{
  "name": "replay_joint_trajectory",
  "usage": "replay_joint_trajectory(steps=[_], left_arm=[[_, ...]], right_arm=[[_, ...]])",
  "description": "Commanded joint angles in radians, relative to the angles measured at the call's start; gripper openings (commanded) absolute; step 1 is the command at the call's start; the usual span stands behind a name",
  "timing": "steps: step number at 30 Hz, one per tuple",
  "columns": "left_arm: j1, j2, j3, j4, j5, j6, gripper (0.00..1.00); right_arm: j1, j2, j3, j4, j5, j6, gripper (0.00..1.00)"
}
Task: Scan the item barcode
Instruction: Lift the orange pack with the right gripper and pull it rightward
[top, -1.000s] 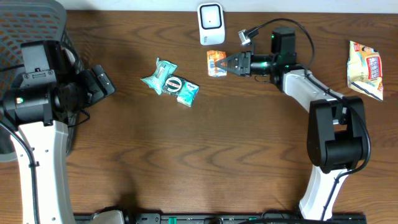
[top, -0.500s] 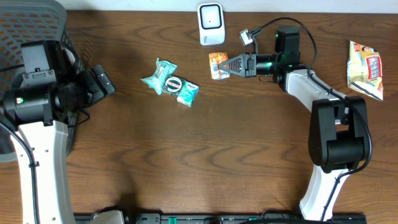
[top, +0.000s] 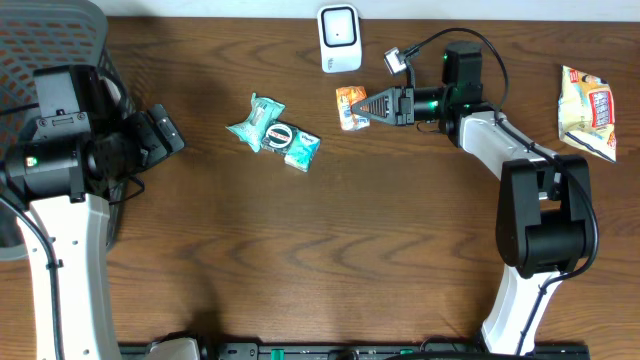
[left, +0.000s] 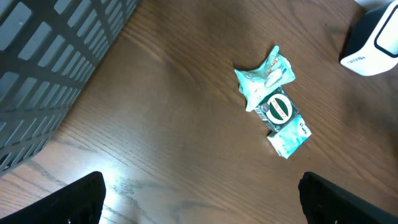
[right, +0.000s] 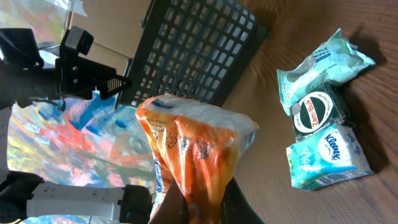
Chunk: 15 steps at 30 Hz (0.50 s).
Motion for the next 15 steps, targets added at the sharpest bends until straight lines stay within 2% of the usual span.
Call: replay_joint_trajectory(steps=[1, 15], left_arm=[[0.004, 0.002, 0.022, -0.003, 0.005, -0.001, 0.98], [0.004, 0.002, 0.022, -0.003, 0.005, -0.001, 0.98]], right_arm=[[0.011, -0.013, 0.003, 0.005, -0.027, -0.018, 0.01], [0.027, -0.013, 0.003, 0.002, 0.019, -0.014, 0.01]])
